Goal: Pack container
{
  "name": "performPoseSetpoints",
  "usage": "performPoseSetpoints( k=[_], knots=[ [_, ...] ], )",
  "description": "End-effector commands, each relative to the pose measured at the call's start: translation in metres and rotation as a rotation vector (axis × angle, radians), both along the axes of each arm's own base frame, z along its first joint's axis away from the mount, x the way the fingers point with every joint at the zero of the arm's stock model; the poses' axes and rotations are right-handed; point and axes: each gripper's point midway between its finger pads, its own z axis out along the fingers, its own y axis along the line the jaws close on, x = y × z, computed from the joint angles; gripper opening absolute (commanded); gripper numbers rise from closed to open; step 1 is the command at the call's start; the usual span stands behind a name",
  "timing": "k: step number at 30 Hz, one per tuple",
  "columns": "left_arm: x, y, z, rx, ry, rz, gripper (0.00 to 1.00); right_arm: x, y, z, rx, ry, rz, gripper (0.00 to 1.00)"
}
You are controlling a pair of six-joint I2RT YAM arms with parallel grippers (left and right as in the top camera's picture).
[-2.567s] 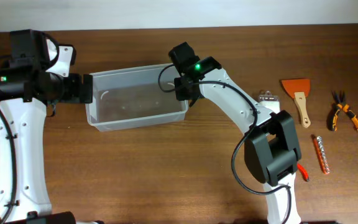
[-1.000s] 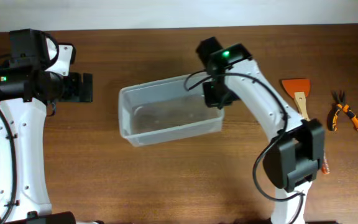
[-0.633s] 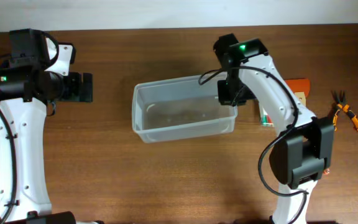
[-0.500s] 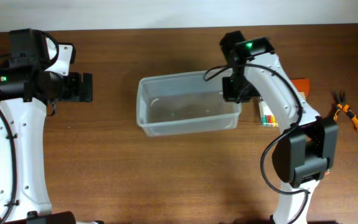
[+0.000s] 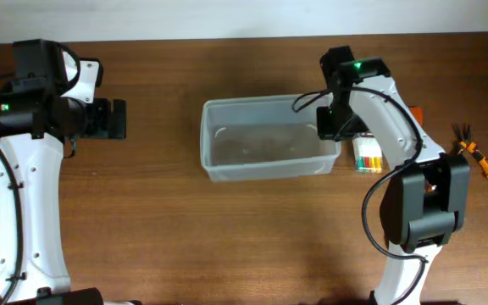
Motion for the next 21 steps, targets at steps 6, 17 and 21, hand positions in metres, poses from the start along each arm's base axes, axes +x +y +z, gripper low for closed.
performPoseSetpoints(
  k=[6,17,21],
  knots=[
    [0.004,-0.001,0.002,-0.015,-0.010,0.001,0.99,-0.014,0.005,-0.005,0.027,0.043,0.064,0.04],
    [0.005,-0.001,0.003,-0.014,-0.017,0.001,0.99,-0.027,0.021,-0.005,0.028,0.084,0.077,0.04],
    [0.005,-0.001,0.003,-0.019,-0.016,0.009,0.99,-0.026,0.024,-0.005,0.029,0.078,0.072,0.04]
  ],
)
